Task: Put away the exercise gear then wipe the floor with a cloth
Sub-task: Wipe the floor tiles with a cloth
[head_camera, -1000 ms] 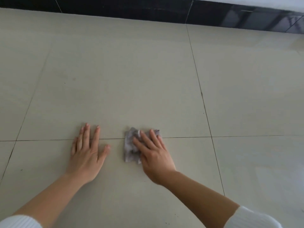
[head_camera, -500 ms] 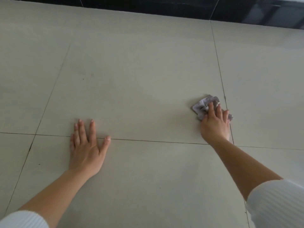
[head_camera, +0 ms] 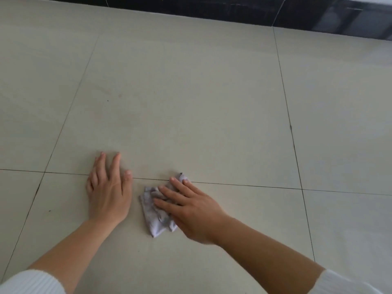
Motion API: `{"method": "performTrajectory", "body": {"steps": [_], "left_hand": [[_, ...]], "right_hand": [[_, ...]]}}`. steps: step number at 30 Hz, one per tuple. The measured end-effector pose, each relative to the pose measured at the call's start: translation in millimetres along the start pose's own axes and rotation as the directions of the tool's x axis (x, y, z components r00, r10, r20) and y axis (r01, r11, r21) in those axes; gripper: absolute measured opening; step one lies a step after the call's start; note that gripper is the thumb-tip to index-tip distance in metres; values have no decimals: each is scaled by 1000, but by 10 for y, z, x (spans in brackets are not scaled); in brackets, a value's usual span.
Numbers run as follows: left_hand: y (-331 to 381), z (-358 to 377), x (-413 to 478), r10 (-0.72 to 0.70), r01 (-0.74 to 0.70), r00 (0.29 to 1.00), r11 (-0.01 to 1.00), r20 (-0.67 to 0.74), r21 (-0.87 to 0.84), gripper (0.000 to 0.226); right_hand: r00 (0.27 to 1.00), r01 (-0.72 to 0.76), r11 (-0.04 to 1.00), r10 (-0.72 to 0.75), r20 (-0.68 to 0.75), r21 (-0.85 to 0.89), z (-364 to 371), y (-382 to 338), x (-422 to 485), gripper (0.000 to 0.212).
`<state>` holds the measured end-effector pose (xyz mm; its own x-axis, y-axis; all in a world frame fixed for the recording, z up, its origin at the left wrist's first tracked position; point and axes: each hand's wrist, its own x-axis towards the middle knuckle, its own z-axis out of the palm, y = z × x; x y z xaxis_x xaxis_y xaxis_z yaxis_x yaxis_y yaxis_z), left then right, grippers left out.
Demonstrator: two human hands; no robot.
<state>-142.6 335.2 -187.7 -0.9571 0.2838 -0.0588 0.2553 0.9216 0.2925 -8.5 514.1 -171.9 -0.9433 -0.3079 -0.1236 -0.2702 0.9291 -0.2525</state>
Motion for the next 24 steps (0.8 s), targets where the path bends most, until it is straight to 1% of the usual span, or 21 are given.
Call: {"method": "performTrajectory", "body": {"steps": [1, 2, 3, 5, 7, 8, 10, 11, 14, 15, 16, 17, 18, 20, 22, 23, 24], "left_hand": [[-4, -8, 40, 1, -1, 1000, 1000, -13, 0, 63], [-17, -20, 94, 10, -10, 1000, 1000, -24, 11, 62], [-41, -29, 163, 23, -23, 999, 999, -27, 28, 62], [-86, -52, 341, 47, -47, 999, 997, -8, 61, 62], [-116, -66, 547, 73, -73, 997, 994, 6, 81, 60], [-119, -68, 644, 88, -88, 996, 993, 4, 84, 60], [-106, -60, 781, 108, -107, 994, 991, -9, 81, 65], [-103, -56, 811, 105, -103, 994, 992, -14, 76, 67], [-98, -56, 809, 78, -77, 996, 996, -32, 44, 65], [-98, -61, 796, 69, -68, 997, 997, -33, 38, 65], [-97, -68, 791, 63, -62, 997, 997, -36, 35, 64], [-92, -73, 795, 60, -58, 998, 998, -38, 32, 64], [-90, -78, 802, 57, -56, 998, 998, -37, 27, 64], [-80, -79, 811, 49, -49, 998, 999, -32, 18, 64], [-81, -74, 807, 44, -44, 999, 999, -29, 20, 64], [-82, -74, 804, 45, -44, 999, 999, -27, 26, 63], [-81, -77, 804, 46, -45, 999, 998, -26, 32, 62]], "right_hand": [[1000, 23, 1000, -23, -3, 4, -3, 92, -53, 58], [1000, 14, 1000, -14, -25, 5, -5, 212, -94, 52], [998, -30, 1000, 30, -54, 2, -11, 338, -126, 47], [980, -185, 983, 185, -76, 7, -49, 642, -187, 43], [934, -354, 935, 353, -56, -13, -137, 980, -216, 52], [894, -445, 896, 443, -71, -11, -198, 1153, -218, 55], [755, -649, 759, 651, -79, 54, -331, 1500, -215, 54], [685, -721, 688, 726, -65, 81, -407, 1642, -190, 53], [512, -848, 508, 859, -18, 149, -589, 1856, 103, 53], [468, -870, 462, 884, -9, 173, -598, 1869, 259, 53], [449, -875, 444, 893, -18, 191, -581, 1863, 426, 53], [463, -865, 461, 885, -38, 196, -560, 1819, 595, 53], [510, -837, 513, 858, -68, 193, -534, 1743, 750, 53], [669, -708, 679, 733, -126, 193, -466, 1499, 987, 53], [828, -516, 836, 543, -141, 187, -363, 1155, 1086, 58], [885, -423, 888, 447, -128, 181, -322, 984, 1076, 58], [928, -335, 928, 355, -113, 166, -280, 852, 1031, 56]]}}
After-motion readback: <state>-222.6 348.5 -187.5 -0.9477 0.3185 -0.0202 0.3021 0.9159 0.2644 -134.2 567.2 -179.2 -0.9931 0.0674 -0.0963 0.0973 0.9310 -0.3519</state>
